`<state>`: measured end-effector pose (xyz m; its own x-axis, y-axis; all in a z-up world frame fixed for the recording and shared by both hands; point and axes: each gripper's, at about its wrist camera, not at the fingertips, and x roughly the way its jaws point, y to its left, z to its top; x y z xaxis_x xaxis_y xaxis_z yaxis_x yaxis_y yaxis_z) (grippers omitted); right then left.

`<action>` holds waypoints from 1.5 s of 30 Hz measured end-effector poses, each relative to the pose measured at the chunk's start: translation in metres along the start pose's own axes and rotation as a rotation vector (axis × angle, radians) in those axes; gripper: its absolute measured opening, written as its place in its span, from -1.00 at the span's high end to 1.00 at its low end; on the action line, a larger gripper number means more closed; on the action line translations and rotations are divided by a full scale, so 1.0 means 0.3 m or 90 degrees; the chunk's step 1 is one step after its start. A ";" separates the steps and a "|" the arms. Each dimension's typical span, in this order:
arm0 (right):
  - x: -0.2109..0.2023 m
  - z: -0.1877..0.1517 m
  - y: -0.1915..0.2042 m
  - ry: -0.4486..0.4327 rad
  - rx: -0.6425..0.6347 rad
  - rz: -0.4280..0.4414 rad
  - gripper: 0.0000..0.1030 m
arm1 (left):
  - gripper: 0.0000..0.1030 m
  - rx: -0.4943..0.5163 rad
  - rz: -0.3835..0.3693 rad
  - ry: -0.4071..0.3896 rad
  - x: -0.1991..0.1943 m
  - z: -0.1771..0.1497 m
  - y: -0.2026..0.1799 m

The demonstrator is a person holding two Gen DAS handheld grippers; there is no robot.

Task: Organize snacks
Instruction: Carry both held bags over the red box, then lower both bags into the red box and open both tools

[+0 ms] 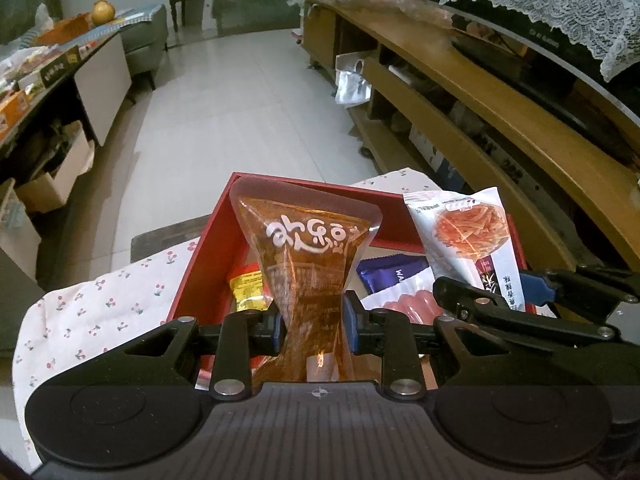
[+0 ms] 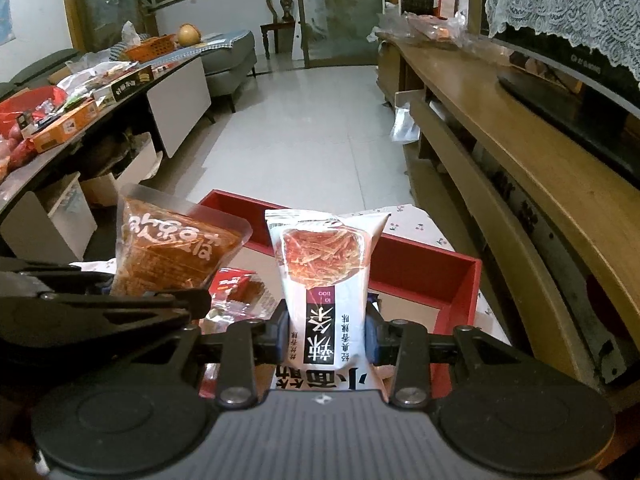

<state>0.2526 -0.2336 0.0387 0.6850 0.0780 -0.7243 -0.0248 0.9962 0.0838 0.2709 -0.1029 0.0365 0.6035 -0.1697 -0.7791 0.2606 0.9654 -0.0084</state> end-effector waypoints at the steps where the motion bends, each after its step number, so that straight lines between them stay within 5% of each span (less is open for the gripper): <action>1: 0.007 0.001 -0.002 0.001 0.000 0.000 -0.01 | 0.34 -0.001 0.000 0.001 0.008 0.002 0.002; 26: 0.215 -0.004 -0.021 0.057 0.011 -0.002 -0.01 | 0.32 -0.024 0.006 0.032 0.189 -0.007 0.027; 45: 0.199 -0.003 -0.027 0.060 0.011 -0.038 -0.14 | -0.04 0.001 0.033 0.018 0.156 -0.011 0.010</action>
<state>0.2931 -0.2369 -0.0058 0.6134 0.0235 -0.7894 0.0261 0.9984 0.0499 0.2976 -0.1073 -0.0021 0.5946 -0.1131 -0.7961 0.2308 0.9724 0.0343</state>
